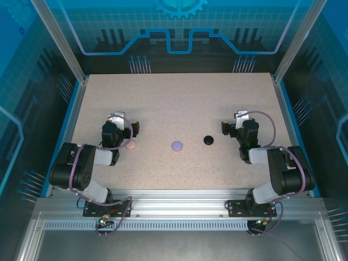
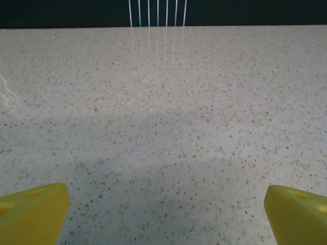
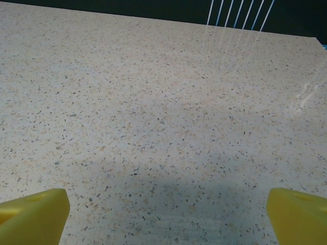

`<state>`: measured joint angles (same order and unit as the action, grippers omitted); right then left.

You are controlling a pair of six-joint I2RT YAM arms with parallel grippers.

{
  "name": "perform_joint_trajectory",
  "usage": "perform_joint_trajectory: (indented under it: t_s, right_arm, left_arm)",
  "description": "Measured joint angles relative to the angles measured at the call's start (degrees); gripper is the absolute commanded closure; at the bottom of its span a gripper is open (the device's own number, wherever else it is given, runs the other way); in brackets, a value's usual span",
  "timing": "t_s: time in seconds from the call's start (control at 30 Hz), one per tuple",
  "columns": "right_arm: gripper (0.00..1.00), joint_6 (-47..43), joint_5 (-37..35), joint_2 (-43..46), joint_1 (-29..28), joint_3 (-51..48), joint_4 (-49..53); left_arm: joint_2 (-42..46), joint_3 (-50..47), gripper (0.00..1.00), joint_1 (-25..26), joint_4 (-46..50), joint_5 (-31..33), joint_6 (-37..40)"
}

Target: Insert wireless bluetooth earbuds into charging case

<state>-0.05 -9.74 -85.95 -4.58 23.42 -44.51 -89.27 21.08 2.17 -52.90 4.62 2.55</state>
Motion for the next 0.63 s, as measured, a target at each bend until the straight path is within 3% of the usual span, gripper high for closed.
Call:
perform_joint_trajectory:
  t_s: [0.63]
  right_arm:
    - [0.0,0.0,2.4,0.0,0.2,0.2,0.8]
  left_arm:
    - [0.0,0.3,0.01,-1.2,2.6,0.0,-1.2]
